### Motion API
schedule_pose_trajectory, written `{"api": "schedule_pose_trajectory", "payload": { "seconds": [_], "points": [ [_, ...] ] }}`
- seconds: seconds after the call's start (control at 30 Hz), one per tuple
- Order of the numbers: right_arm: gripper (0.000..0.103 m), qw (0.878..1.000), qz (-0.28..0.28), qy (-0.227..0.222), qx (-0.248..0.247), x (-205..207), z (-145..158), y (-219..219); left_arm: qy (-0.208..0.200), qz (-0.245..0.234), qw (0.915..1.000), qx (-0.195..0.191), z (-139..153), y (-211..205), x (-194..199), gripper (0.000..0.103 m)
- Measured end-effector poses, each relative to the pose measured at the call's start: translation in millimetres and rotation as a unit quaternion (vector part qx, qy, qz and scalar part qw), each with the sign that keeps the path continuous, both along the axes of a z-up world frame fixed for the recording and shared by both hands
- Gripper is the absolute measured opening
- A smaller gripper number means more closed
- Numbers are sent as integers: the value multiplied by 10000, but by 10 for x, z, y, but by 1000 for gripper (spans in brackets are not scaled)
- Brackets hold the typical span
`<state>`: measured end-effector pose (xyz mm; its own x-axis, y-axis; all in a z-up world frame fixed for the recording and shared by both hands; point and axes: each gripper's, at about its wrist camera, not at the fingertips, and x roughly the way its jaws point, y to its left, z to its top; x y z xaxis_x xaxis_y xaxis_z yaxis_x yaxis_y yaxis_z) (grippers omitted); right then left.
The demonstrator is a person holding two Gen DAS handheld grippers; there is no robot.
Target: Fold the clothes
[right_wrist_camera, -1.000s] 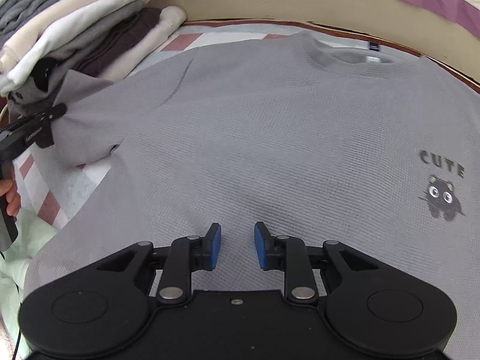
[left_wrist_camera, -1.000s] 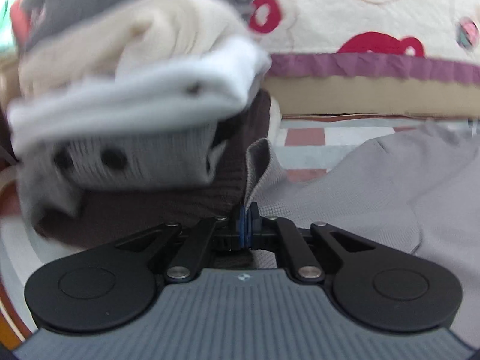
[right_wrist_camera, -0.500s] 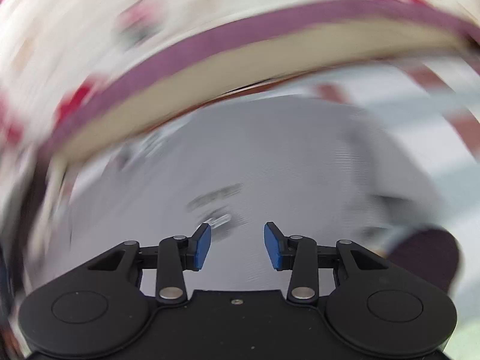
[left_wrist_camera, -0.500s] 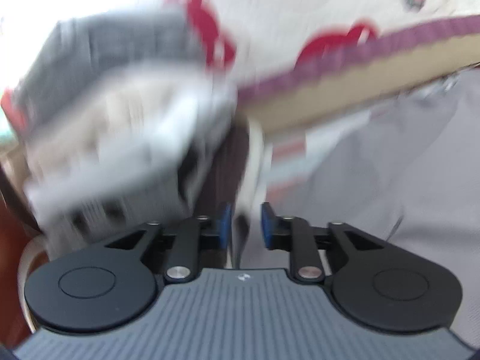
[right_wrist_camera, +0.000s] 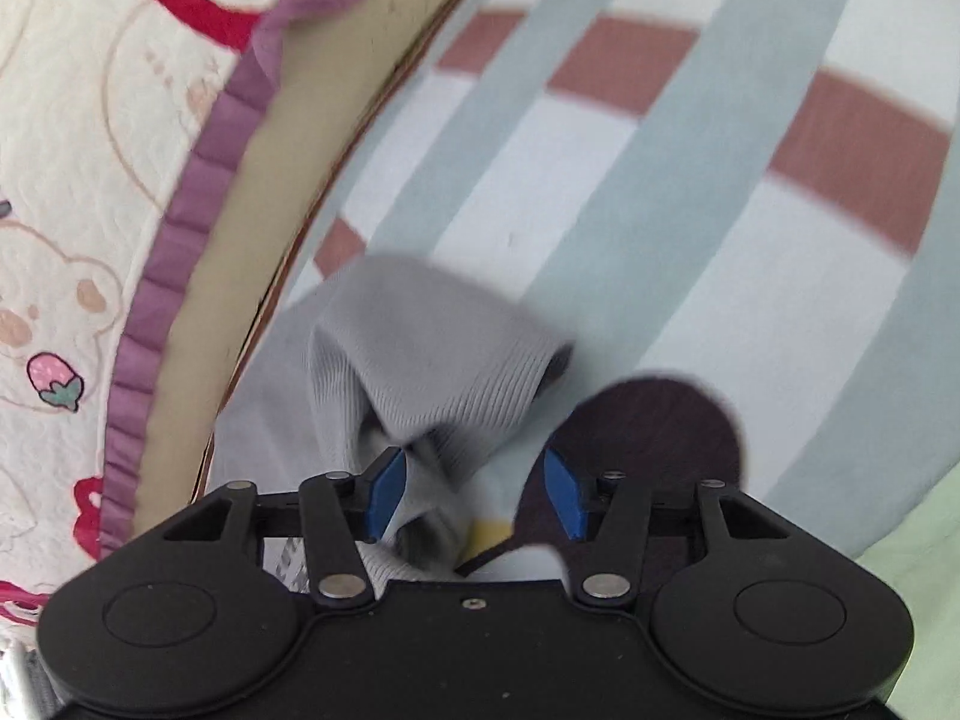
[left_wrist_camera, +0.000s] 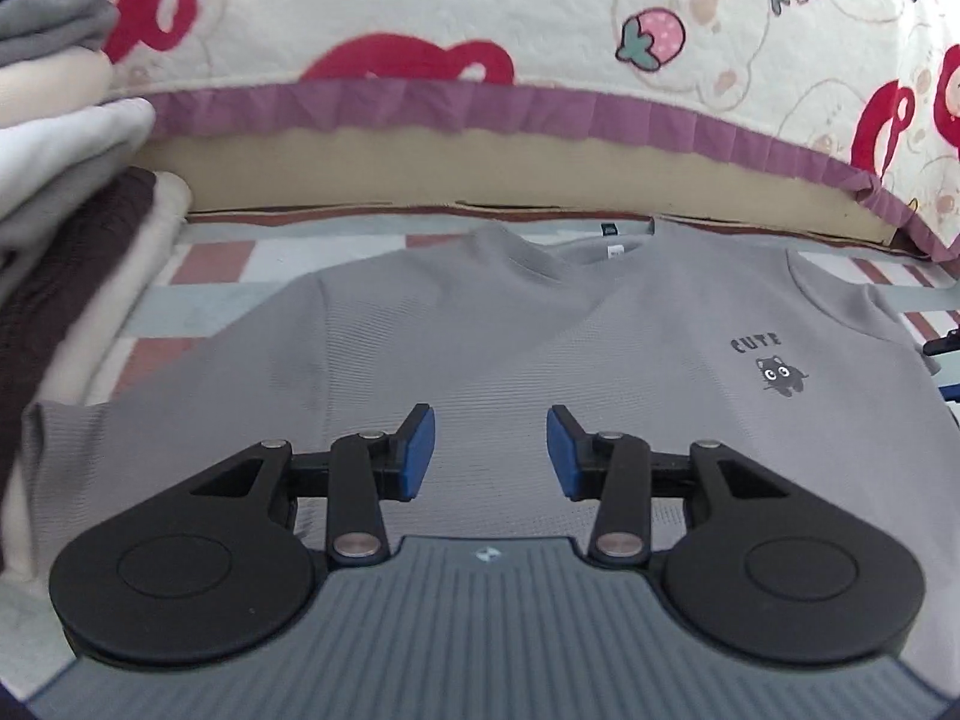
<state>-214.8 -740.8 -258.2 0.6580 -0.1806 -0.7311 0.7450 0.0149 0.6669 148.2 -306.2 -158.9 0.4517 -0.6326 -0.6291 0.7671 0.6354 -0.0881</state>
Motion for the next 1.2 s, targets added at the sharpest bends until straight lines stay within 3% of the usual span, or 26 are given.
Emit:
{"api": "schedule_pose_trajectory", "payload": {
  "seconds": [0.1,0.17,0.27,0.3,0.33,0.4,0.43,0.5,0.6,0.63,0.73,0.77,0.9,1.0,1.1,1.2],
  "points": [
    [57,9989,231,-236,347,175,-63,-22,-523,-139,9985,-32,54,31,-135,34],
    [57,9995,44,-136,290,257,-42,-74,-821,-221,9964,11,82,45,-214,34],
    [54,10000,-38,-71,31,376,-16,-144,-568,-161,9982,81,38,72,-159,35],
    [17,9999,13,8,-126,415,7,-192,-388,-127,9992,47,7,92,-131,34],
    [11,9990,98,127,-416,441,63,-243,-240,-95,9997,30,-23,110,-105,35],
    [10,9909,165,474,-1246,431,270,-319,-174,-62,9998,120,-55,139,-90,34],
    [8,9804,419,855,-1726,468,380,-288,-195,-48,9996,178,-62,154,-92,34],
    [7,9460,921,1604,-2662,542,598,-226,-240,-32,9993,281,-62,180,-89,34],
    [8,8680,1607,2640,-3887,648,907,-144,-120,6,9991,406,-93,178,-47,35],
    [10,8707,1588,2778,-3734,648,877,-195,-63,8,9989,456,-112,169,-35,34],
    [36,8869,1080,3067,-3281,602,752,-372,45,-6,9981,610,-182,146,-27,34],
    [38,8939,871,3066,-3151,570,716,-416,69,-16,9978,655,-201,140,-31,35],
    [44,9558,206,2064,-2083,156,604,-431,144,-24,9971,750,-225,119,-15,35],
    [53,9866,-299,1210,-1052,-124,422,-325,145,67,9968,778,-223,120,39,35],
    [57,9977,-608,288,10,-277,165,-202,192,170,9958,878,-231,149,103,35],
    [60,9962,-797,-71,350,-243,23,-81,299,209,9943,1006,-247,186,140,35]
  ]
}}
